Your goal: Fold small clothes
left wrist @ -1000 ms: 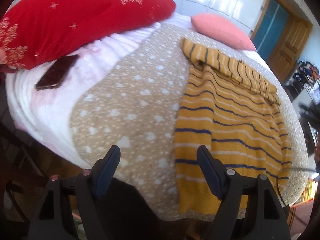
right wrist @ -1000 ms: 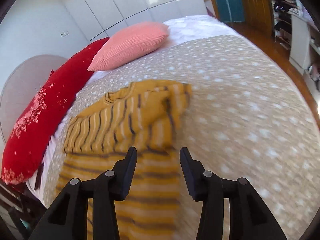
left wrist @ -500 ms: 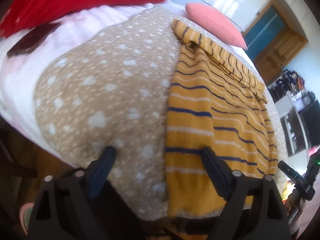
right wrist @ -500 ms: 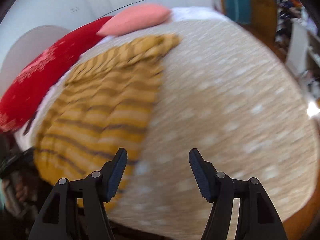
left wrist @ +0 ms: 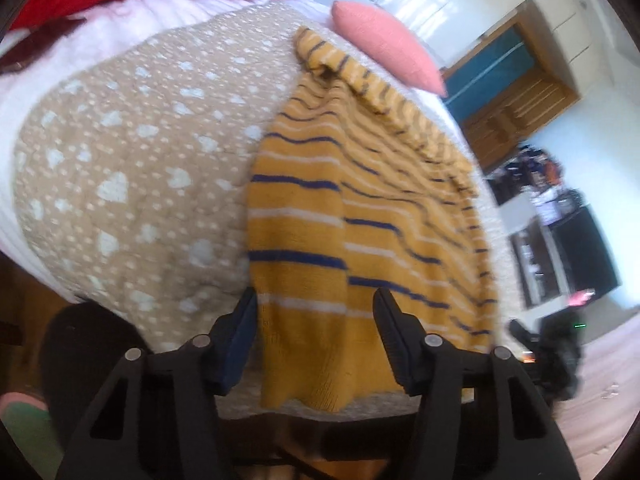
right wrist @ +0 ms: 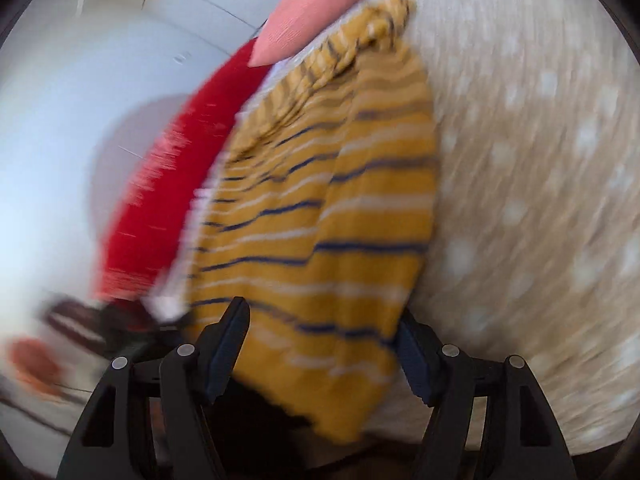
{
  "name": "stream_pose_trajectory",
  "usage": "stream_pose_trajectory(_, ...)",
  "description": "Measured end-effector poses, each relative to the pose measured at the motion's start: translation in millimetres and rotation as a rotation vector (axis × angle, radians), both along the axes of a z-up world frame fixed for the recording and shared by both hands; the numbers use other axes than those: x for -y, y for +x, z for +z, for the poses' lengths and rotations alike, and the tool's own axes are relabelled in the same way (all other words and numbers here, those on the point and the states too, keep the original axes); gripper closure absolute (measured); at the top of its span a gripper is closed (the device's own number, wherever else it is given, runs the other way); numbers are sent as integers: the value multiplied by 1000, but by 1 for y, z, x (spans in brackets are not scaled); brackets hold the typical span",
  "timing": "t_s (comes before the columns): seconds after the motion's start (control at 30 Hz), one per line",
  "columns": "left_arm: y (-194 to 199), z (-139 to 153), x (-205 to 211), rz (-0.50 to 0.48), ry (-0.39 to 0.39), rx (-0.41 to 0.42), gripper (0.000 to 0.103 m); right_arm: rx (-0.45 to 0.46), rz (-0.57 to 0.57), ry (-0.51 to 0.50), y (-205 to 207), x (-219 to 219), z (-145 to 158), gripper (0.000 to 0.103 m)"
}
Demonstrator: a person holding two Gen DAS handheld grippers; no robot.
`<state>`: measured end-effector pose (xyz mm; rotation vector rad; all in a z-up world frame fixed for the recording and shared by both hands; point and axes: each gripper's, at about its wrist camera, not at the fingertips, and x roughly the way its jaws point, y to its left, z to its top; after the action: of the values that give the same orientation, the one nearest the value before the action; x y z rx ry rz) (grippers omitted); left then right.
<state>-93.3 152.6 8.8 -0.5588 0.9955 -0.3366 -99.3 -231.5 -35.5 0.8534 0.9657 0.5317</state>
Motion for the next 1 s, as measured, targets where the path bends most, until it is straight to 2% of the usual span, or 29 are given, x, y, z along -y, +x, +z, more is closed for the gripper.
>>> stream_pose_trajectory(0.3,0,-15,2,-66,-70,-30,45,-7,6,13,-14,-21,-9,30)
stream_pose_trajectory(0.43,3,-14,5,-69,-101,-37,28,-37,-8,-56,-8,-25,-8,41)
stream_pose_trajectory(0.5,6,-12,11,-64,-84,-43,22,-42,-15,-98,-4,-31,-6,43)
stream_pose_trajectory(0.63,9,-8,29,-50,42,-61,21,-12,-33,-199,-7,-45,1,43)
stream_pose_trajectory(0.7,10,-7,32,-21,91,-83,32,-3,-42,-240,-7,-50,3,48)
stream_pose_trajectory(0.73,11,-6,31,-2,124,-96,56,-11,-52,-254,-5,-50,3,52)
stream_pose_trajectory(0.77,12,-6,30,11,155,-112,73,-23,-65,-272,-4,-49,2,71)
stream_pose_trajectory(0.8,13,-3,25,18,134,-126,78,-37,-73,-290,-2,-45,1,85)
stream_pose_trajectory(0.83,12,1,20,22,105,-133,94,-46,-72,-282,0,-41,0,85)
stream_pose_trajectory(0.9,9,15,17,46,141,-113,94,-41,-77,-269,0,-34,4,88)
stream_pose_trajectory(1.0,-6,50,20,35,146,-21,94,28,-63,-286,-5,-35,24,89)
